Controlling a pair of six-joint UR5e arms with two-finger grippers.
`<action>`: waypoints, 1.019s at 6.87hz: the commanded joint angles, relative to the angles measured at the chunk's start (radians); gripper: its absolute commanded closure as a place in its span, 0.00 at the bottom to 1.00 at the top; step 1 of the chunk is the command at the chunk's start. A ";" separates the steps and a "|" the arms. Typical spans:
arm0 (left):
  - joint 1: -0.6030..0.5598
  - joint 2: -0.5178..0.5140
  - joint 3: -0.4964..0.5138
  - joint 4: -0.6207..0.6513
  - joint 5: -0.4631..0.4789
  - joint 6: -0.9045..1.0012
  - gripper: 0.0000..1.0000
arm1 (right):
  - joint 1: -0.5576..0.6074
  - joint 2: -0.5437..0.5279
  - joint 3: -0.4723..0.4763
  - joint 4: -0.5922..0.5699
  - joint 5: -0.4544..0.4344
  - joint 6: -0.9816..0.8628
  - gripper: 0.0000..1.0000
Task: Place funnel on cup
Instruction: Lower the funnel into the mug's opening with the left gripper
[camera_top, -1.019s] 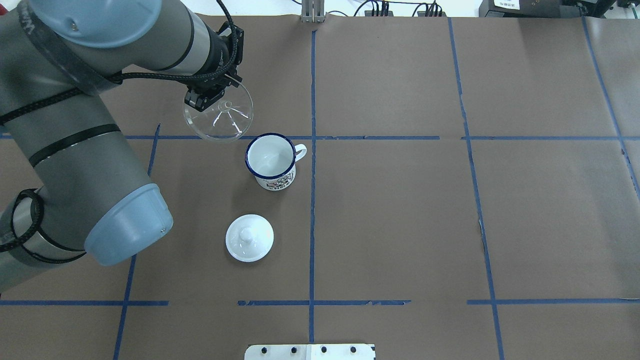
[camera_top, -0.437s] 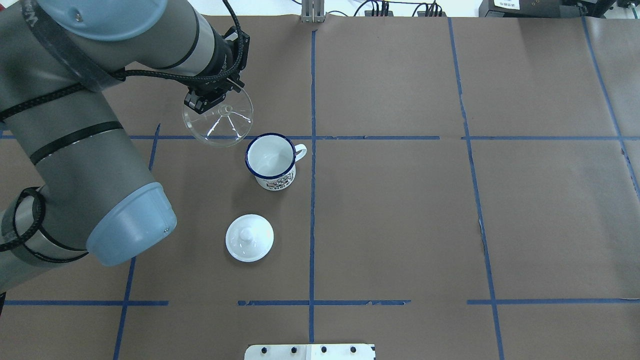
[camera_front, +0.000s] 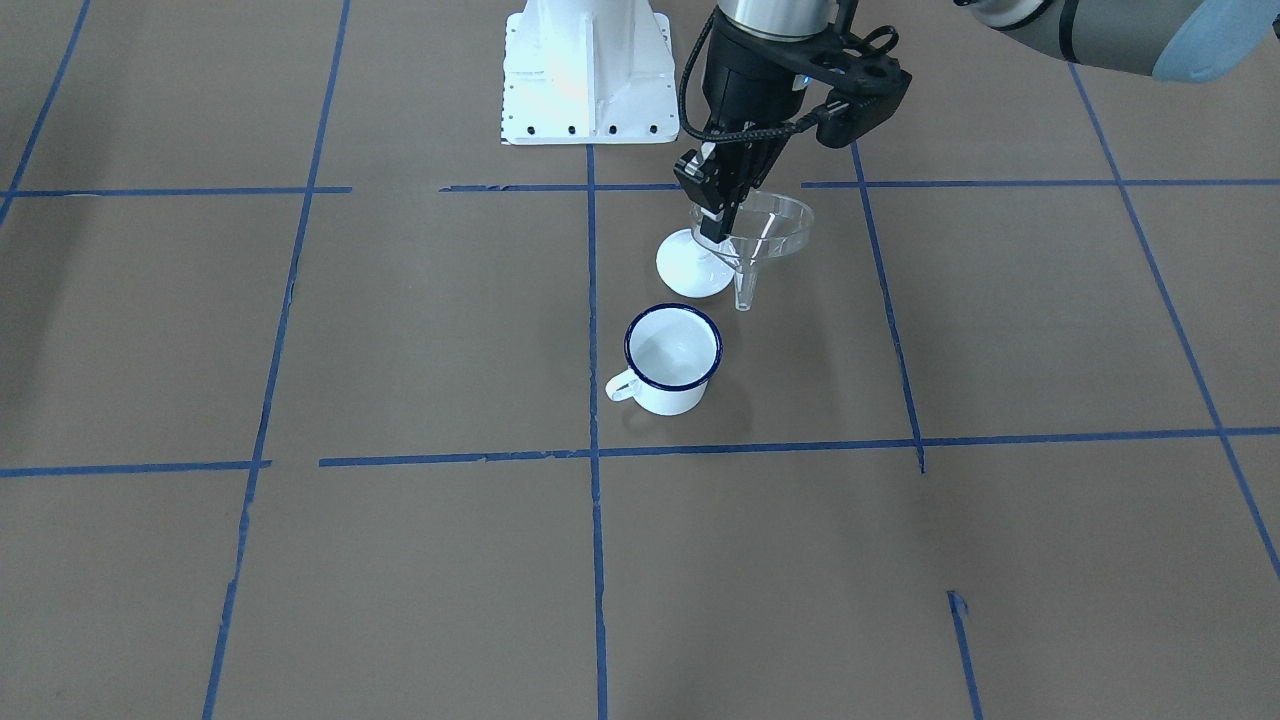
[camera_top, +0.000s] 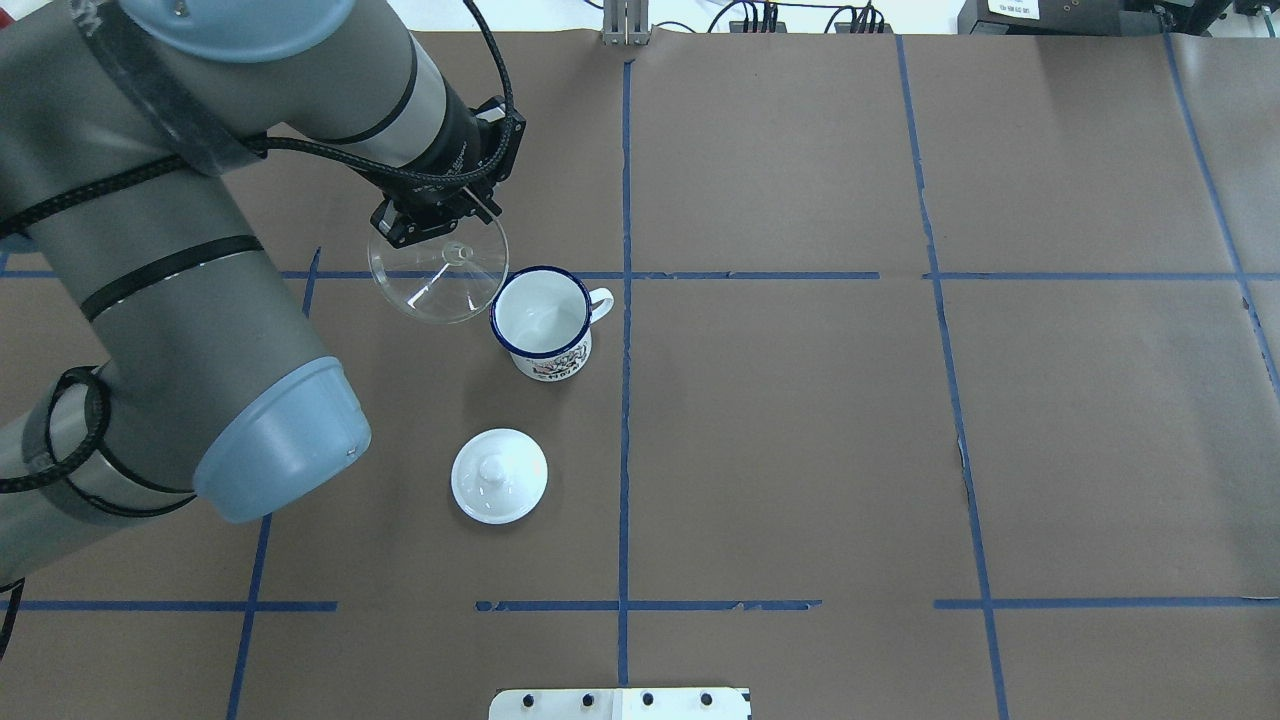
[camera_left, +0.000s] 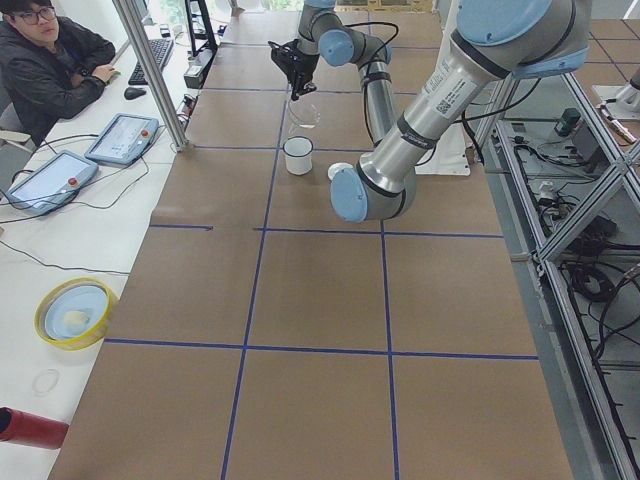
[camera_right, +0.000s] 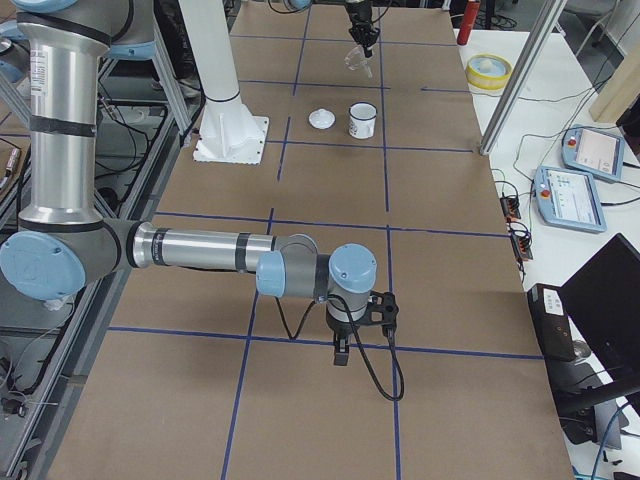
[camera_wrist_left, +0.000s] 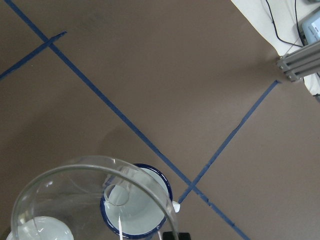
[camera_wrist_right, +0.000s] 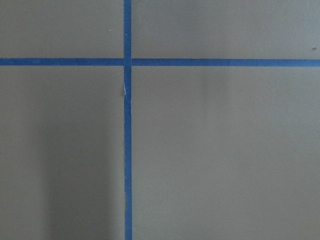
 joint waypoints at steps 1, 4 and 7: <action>0.001 -0.100 0.156 0.025 -0.043 0.138 1.00 | 0.000 0.000 0.000 0.000 0.000 0.000 0.00; 0.004 -0.204 0.417 -0.008 -0.118 0.291 1.00 | 0.000 0.000 0.000 0.000 0.000 0.000 0.00; 0.007 -0.203 0.522 -0.122 -0.117 0.293 1.00 | 0.000 0.000 0.000 0.000 0.000 0.000 0.00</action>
